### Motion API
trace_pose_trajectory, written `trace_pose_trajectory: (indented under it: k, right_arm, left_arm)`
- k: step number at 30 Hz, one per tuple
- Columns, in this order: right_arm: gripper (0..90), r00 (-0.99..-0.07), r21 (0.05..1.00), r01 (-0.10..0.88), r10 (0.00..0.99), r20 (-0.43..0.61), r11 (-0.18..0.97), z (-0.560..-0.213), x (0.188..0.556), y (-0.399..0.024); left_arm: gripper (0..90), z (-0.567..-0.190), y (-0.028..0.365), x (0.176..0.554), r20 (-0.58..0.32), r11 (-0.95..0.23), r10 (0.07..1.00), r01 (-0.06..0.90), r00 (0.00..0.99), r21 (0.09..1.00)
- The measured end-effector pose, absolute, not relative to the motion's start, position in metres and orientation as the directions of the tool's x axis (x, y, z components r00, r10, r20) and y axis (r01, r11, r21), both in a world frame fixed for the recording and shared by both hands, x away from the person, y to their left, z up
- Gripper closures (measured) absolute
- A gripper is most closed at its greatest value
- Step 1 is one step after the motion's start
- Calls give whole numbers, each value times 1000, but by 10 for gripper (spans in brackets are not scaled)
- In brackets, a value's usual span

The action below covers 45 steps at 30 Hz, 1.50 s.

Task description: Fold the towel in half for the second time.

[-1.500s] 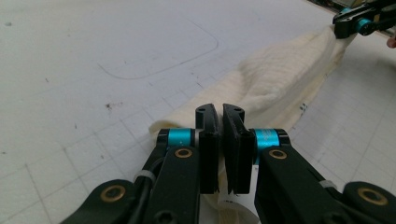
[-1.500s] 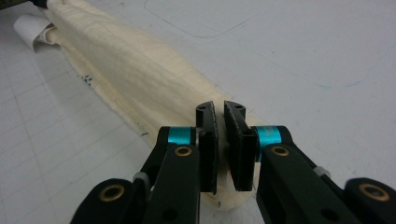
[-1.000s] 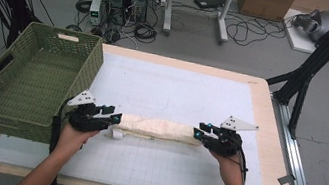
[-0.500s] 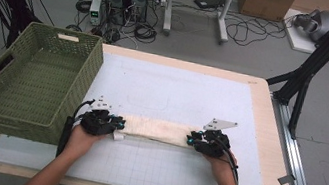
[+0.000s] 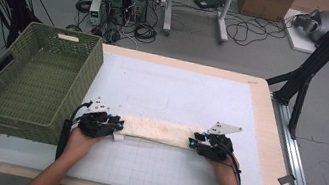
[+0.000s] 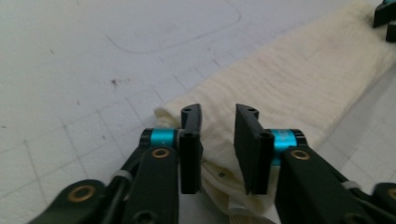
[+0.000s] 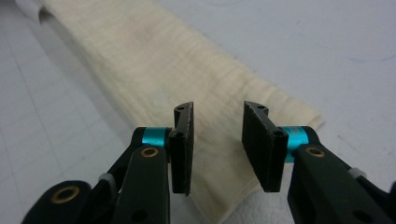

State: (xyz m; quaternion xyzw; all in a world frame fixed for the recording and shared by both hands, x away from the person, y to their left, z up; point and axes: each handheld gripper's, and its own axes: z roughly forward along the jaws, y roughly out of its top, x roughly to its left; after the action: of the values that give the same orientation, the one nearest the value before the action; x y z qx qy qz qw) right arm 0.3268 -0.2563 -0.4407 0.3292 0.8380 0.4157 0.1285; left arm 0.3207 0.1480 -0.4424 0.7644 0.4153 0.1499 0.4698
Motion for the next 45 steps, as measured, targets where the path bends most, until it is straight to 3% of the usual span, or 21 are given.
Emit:
trace_pose_trajectory:
  k: [5,8,15,24,28,38,45]
  right_arm:
    - [589,-711,829,444,697,93,341,-431,327,-269]
    - [575,-690,823,461,717,97,332,-431,328,-272]
    - [580,-697,750,497,716,45,437,-444,330,-263]
    - [553,-687,797,482,722,85,364,-435,328,-273]
    - [492,-667,811,475,741,80,341,-429,326,-280]
    - [233,-587,814,487,808,36,318,-425,322,-299]
    - [216,-591,807,485,806,19,337,-423,319,-302]
  left_arm:
    - [522,-432,156,327,-199,-135,793,485,575,864]
    - [500,-433,156,330,-198,-136,798,490,569,861]
    - [492,-435,152,335,-195,-157,787,496,585,854]
    - [471,-417,139,350,-201,-170,738,466,644,868]
    - [462,-414,132,358,-215,-175,697,454,684,874]
    - [389,-421,124,364,-236,-174,652,446,720,878]
    - [344,-420,125,363,-249,-163,651,453,717,877]
